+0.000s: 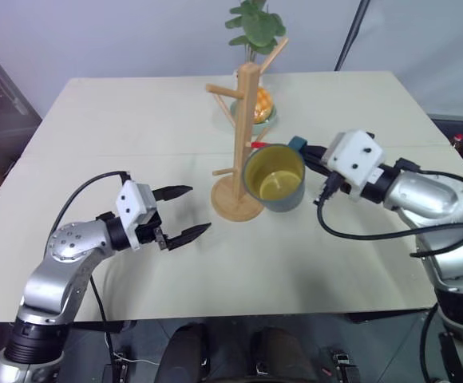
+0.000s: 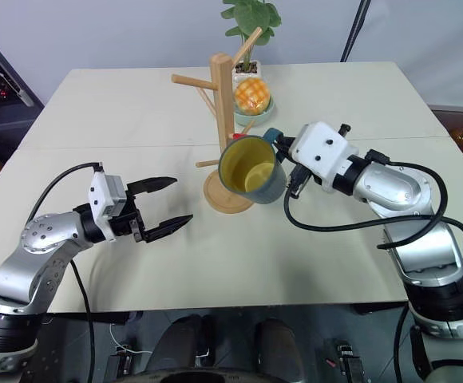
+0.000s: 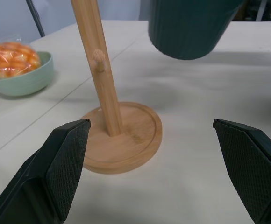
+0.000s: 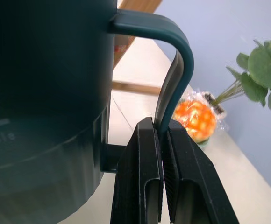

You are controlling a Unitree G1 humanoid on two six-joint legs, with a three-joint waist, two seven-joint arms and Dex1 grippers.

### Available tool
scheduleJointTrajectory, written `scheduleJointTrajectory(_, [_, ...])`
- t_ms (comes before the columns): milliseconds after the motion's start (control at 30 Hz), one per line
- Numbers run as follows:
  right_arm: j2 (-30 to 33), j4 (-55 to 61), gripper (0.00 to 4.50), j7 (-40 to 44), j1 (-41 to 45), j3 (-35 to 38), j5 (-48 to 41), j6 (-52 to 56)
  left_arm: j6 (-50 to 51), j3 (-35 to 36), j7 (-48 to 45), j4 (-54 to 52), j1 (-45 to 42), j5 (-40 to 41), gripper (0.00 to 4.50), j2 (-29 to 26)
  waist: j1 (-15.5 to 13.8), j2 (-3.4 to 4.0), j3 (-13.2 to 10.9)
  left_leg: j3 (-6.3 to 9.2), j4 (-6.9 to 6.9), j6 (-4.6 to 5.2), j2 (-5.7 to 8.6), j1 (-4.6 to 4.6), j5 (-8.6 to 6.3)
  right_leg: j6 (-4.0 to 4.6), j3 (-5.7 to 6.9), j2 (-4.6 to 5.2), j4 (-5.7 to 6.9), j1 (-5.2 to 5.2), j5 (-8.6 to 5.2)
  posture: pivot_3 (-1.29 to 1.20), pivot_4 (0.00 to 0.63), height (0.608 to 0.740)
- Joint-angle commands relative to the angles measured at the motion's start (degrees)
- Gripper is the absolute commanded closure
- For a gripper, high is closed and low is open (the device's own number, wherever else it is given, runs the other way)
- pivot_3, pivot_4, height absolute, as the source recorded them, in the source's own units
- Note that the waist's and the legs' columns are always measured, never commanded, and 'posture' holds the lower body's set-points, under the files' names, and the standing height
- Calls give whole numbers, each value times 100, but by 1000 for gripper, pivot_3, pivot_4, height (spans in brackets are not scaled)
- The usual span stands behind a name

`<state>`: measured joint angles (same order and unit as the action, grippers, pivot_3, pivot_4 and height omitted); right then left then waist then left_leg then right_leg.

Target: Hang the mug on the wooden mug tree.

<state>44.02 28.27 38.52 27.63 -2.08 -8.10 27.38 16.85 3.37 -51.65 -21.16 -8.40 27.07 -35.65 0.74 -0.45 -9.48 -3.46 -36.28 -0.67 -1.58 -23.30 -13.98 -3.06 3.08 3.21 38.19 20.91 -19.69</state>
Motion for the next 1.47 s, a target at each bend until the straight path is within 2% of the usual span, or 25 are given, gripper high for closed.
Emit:
scheduleJointTrajectory(33, [-78, 180, 4456, -47, 342, -192, 141, 131, -34, 149, 34, -192, -42, 113, 0, -30, -2, 0, 0, 0, 0, 0, 0, -1, 0, 0, 0, 0, 0, 0, 0, 0, 150, 739])
scheduleJointTrajectory(500, [-376, -262, 4456, -159, 790, -733, 711, 485, 57, 202, 213, -373, -65, 323, 0, 11, -1, 0, 0, 0, -2, 0, 1, -3, 0, 1, 0, 2, 1, 2, 1, 0, 150, 739])
scheduleJointTrajectory(633, [-410, -243, 3089, -143, 827, -671, 742, 454, 43, 199, 253, -385, -49, 355, 0, 11, 2, 0, 0, 0, -3, 0, 1, -3, 0, 1, 1, 2, 1, 2, 1, 0, 150, 739])
scheduleJointTrajectory(733, [-262, -149, 1614, -86, 756, -483, 746, 329, 50, 226, 300, -389, -41, 382, 0, 30, 1, 0, 0, 0, -3, 0, 1, -3, 0, 1, 1, 2, 1, 1, 1, 0, 150, 739])
scheduleJointTrajectory(867, [-206, 5, 1614, 38, 383, 473, 128, 490, 184, 393, 530, -345, 18, 458, 0, 48, -19, -2, -1, 3, -3, 0, 2, -6, 0, 1, 3, 2, 0, 1, 1, 0, 150, 739])
scheduleJointTrajectory(967, [-596, 37, 1614, 99, -201, 1692, -933, 829, 401, 665, 974, -184, 127, 470, 0, 160, -12, -5, -1, 8, -2, 1, 3, -5, 0, 1, 6, 3, -5, -8, 1, 0, 150, 739])
scheduleJointTrajectory(1100, [-1008, -328, 1614, -52, -1060, 2695, -1611, 1020, 541, 1064, 1495, 99, 329, 438, 0, 364, -8, -5, -1, 10, -2, 1, 2, 0, -1, 1, 9, 2, -3, -12, 1, 0, 150, 739])
scheduleJointTrajectory(1233, [-1493, -798, 1614, -312, -1894, 2675, -1323, 147, 455, 1355, 1987, 593, 623, 209, 0, 586, 18, -5, -1, 9, -2, 1, 2, 12, 0, 1, 8, 2, 1, -20, 1, 0, 150, 739])
scheduleJointTrajectory(1300, [-1748, -1058, 1614, -351, -2218, 2368, -1101, -382, 193, 1369, 2248, 899, 822, -103, 0, 749, 25, -2, 0, 7, 2, 1, 2, 17, 0, 1, 7, 1, 3, -19, 1, 0, 150, 739])
scheduleJointTrajectory(1467, [-1999, -1544, 1614, -426, -2448, 1958, -876, -1098, -323, 1358, 2493, 1150, 1183, -460, 0, 1058, 14, -3, -1, 3, -3, 1, 1, 18, 0, 1, 3, 1, 9, -18, 1, 0, 150, 739])
